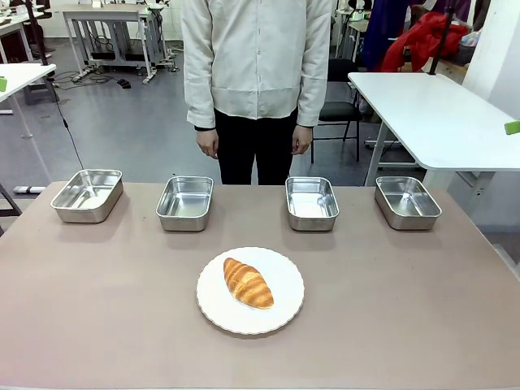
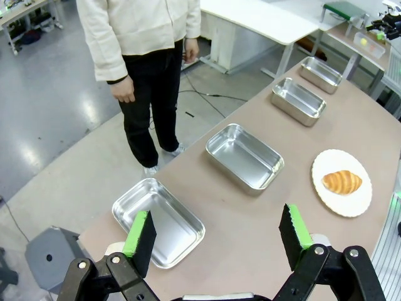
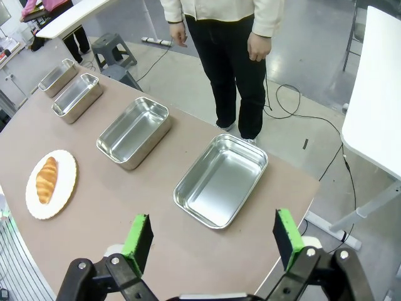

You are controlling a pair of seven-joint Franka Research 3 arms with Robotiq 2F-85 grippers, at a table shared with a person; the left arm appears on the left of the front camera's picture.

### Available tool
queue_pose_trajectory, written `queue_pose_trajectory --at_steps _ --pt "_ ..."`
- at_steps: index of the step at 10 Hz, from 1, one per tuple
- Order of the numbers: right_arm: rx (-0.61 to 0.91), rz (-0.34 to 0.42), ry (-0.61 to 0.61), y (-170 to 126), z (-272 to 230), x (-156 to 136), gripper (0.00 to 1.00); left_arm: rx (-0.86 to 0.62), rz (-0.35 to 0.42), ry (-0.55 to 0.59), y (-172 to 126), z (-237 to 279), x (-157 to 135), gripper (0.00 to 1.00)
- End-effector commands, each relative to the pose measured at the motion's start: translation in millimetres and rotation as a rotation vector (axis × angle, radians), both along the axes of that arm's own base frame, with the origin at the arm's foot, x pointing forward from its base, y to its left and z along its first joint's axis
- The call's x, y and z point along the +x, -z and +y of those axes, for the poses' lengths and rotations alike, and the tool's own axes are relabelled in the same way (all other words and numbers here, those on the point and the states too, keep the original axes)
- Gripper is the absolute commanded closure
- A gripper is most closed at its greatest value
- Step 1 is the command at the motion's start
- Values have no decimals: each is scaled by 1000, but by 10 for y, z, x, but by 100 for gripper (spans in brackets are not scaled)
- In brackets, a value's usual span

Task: Place the bread in the container.
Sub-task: Place the Butter Roll into the Airtight Container indicated by the human.

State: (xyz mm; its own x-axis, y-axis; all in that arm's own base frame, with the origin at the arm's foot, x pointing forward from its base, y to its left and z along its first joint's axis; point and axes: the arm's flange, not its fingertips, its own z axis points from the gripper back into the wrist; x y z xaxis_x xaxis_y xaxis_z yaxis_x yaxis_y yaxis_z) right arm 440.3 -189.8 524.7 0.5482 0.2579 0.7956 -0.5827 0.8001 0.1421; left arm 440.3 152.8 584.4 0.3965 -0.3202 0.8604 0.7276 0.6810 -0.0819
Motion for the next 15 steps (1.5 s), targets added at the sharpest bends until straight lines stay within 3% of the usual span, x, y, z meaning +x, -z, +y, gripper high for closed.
queue_pose_trajectory --at_steps 1,15 --pt "15 -12 -4 4 2 18 0 -11 -9 9 -13 0 3 0" --pt "15 -12 -4 4 2 18 0 -11 -9 9 -13 0 3 0"
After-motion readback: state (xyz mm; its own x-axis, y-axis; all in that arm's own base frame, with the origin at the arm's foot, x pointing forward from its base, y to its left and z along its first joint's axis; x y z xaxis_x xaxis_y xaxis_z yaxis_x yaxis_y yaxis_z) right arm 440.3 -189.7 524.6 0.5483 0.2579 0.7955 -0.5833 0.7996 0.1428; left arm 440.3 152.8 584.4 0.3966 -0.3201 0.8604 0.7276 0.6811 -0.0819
